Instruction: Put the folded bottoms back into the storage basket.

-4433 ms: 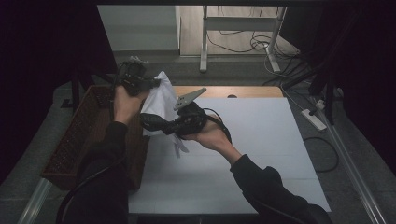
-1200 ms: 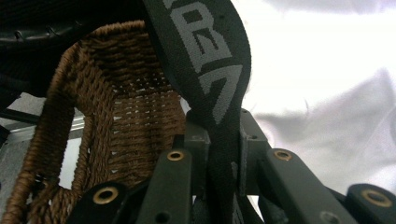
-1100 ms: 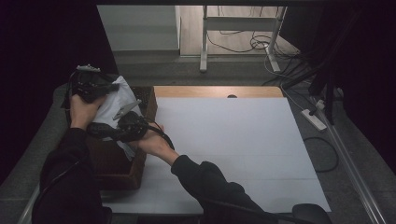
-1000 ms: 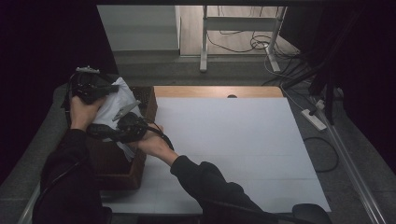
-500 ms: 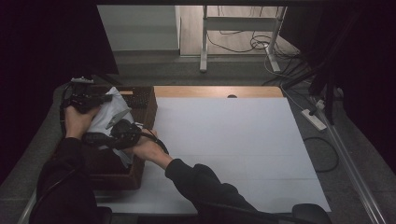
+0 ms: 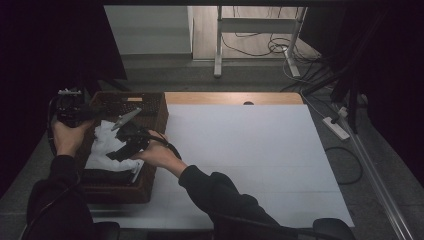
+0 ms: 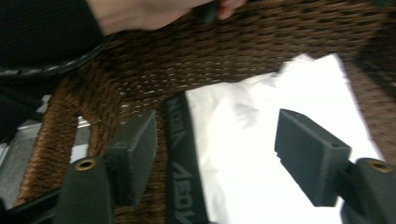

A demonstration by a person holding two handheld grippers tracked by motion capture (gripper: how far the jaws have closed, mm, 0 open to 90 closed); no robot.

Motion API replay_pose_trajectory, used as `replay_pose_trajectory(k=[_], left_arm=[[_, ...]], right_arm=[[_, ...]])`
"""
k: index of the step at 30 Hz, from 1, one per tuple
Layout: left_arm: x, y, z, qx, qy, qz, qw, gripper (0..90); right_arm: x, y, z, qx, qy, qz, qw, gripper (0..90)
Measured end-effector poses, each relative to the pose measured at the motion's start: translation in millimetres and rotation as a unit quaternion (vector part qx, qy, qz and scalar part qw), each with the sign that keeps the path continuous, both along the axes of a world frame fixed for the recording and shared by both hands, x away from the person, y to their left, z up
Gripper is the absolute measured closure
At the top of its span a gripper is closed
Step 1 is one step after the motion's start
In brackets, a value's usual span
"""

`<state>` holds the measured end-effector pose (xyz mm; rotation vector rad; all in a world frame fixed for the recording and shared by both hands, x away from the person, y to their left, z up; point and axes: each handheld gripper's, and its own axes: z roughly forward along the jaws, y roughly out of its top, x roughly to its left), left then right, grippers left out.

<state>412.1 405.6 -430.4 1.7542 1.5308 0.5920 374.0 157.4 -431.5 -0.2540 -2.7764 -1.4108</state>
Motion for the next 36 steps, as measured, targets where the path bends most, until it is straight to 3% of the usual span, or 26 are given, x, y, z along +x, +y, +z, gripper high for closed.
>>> replay_pose_trajectory(k=[5,7,11,14,15,17,20,22,24,27,29,32,36], left_arm=[[1.1,-9.3,-2.8,-0.030,-0.004,-0.028,0.9991,11.9],[4.2,-16.3,-6.2,-0.045,-0.002,-0.052,0.9976,3.9],[11.5,-34.3,-14.2,-0.057,-0.010,-0.097,0.9936,0.0],[18.0,-50.5,-18.2,-0.053,-0.017,-0.127,0.9903,0.0],[20.7,-56.6,-19.1,-0.049,-0.011,-0.133,0.9899,0.0],[26.8,-69.3,-21.2,-0.026,0.011,-0.128,0.9913,0.0],[36.4,-85.2,-28.8,-0.013,0.045,-0.130,0.9904,0.0],[42.6,-92.9,-35.8,-0.028,0.067,-0.140,0.9875,0.5],[47.2,-100.9,-42.2,-0.016,0.086,-0.140,0.9864,2.4],[55.5,-114.2,-54.2,0.023,0.133,-0.151,0.9792,9.6],[60.8,-119.8,-59.1,0.026,0.162,-0.162,0.9732,15.3],[67.6,-129.3,-65.9,0.016,0.180,-0.187,0.9657,28.2],[72.3,-143.1,-74.4,0.063,0.209,-0.204,0.9544,41.9]], right_arm=[[13.2,-19.3,9.8,0.006,0.015,-0.018,0.9997,17.1],[18.0,-29.2,12.8,0.005,0.020,-0.024,0.9995,11.6],[23.2,-46.9,17.2,-0.007,0.016,-0.035,0.9992,1.7],[25.6,-62.0,20.6,-0.011,0.007,-0.043,0.9990,0.4],[26.1,-67.4,21.6,-0.011,0.006,-0.046,0.9989,0.3],[27.0,-77.5,23.1,-0.012,0.003,-0.052,0.9986,0.2],[28.3,-96.7,24.9,-0.014,-0.003,-0.064,0.9978,0.2],[28.7,-106.8,25.2,-0.015,-0.004,-0.069,0.9975,0.2],[28.4,-119.5,25.9,-0.018,-0.007,-0.074,0.9971,0.2],[27.7,-134.1,27.4,-0.020,-0.012,-0.079,0.9966,0.3],[27.4,-145.8,29.2,-0.019,-0.018,-0.084,0.9961,0.2],[28.0,-161.1,31.3,-0.010,-0.016,-0.092,0.9956,0.3],[28.2,-180.1,31.2,-0.002,-0.011,-0.104,0.9946,0.3]])
